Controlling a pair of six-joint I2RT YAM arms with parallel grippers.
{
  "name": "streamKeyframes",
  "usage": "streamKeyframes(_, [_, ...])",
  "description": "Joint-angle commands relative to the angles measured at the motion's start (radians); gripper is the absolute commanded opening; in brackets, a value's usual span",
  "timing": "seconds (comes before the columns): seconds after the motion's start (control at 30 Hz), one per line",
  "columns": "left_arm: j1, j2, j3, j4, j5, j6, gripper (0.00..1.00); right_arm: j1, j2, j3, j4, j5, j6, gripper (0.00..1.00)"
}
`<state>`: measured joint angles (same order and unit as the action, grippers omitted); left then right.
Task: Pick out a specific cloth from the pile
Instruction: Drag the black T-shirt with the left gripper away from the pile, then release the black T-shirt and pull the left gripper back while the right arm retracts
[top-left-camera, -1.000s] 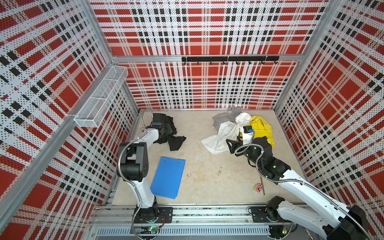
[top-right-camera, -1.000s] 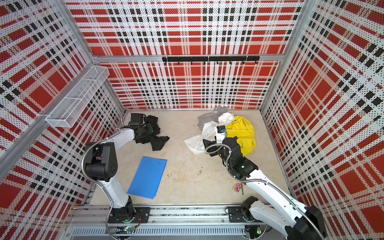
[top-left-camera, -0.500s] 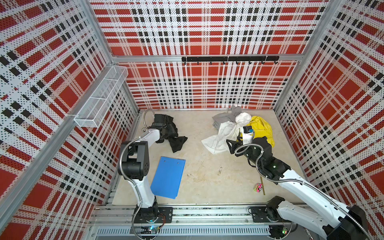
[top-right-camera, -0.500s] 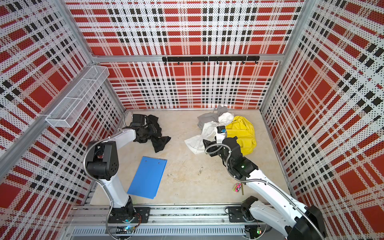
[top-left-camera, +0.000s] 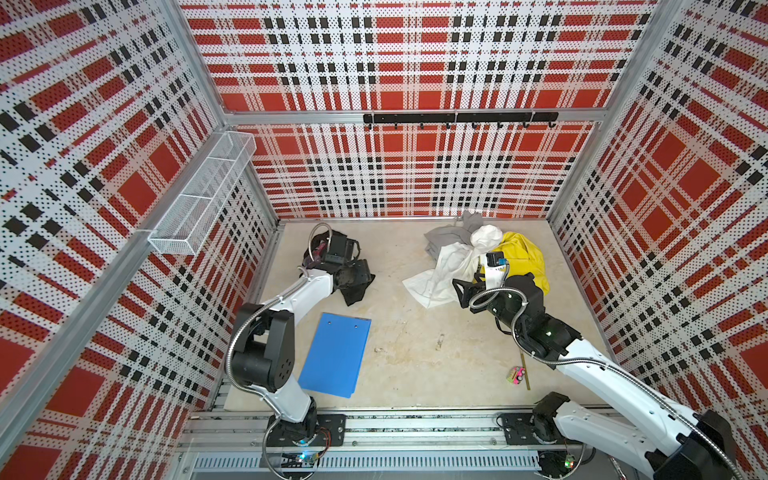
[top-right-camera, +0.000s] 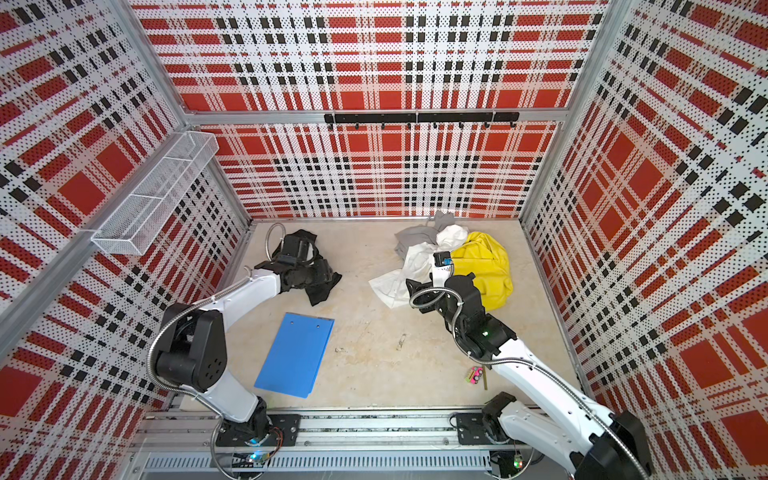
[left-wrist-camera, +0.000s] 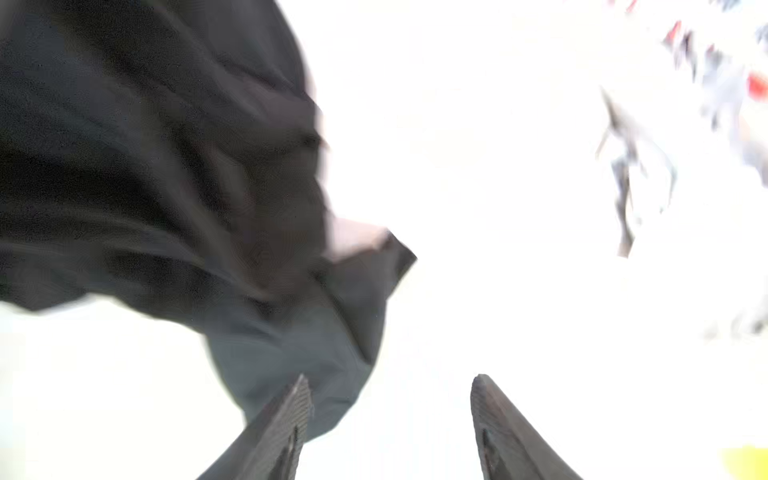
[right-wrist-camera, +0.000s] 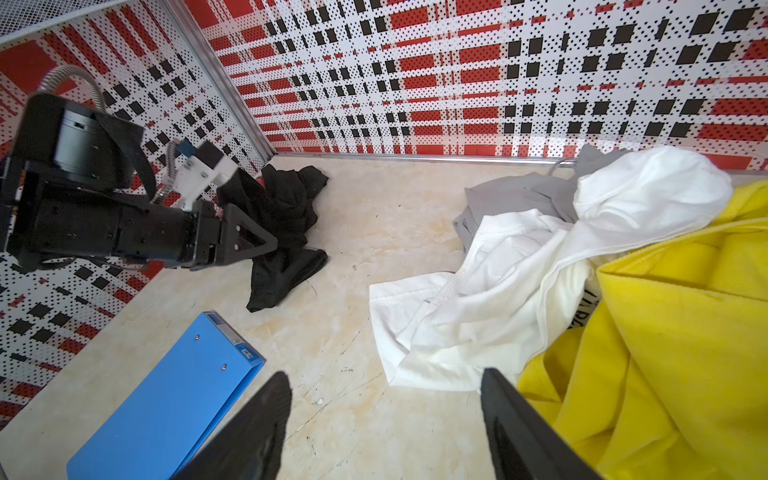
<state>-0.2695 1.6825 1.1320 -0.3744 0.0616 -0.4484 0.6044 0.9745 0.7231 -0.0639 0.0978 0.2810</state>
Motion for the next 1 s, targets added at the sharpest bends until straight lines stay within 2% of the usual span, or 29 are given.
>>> streamKeyframes(0.0, [-0.031,0.059,0.002,0.008,0.027,-0.005,0.64,-0.005,-0.014,0.007,0.034,-0.002,0.001,0.77])
streamKeyframes(0.17, [-0.048,0.153,0.04,0.03,0.017,-0.009,0.63,-0.006,-0.032,0.003,0.024,0.007,0.001,0.77])
streamKeyframes(0.37, [0.001,0.224,0.094,0.07,-0.054,-0.011,0.59,-0.005,-0.045,-0.006,0.016,0.014,0.002,0.77])
streamKeyframes(0.7, [0.072,0.28,0.216,0.119,-0.022,-0.015,0.53,-0.005,-0.046,-0.019,0.016,0.012,0.002,0.77])
streamKeyframes(0.87, [0.054,0.16,0.137,0.171,0.021,-0.016,0.6,-0.007,-0.089,-0.051,0.027,-0.056,-0.073,0.8])
streamKeyframes(0.97, [0.034,0.016,0.035,0.225,0.038,-0.003,0.73,-0.038,-0.129,-0.075,0.013,-0.027,-0.082,0.91])
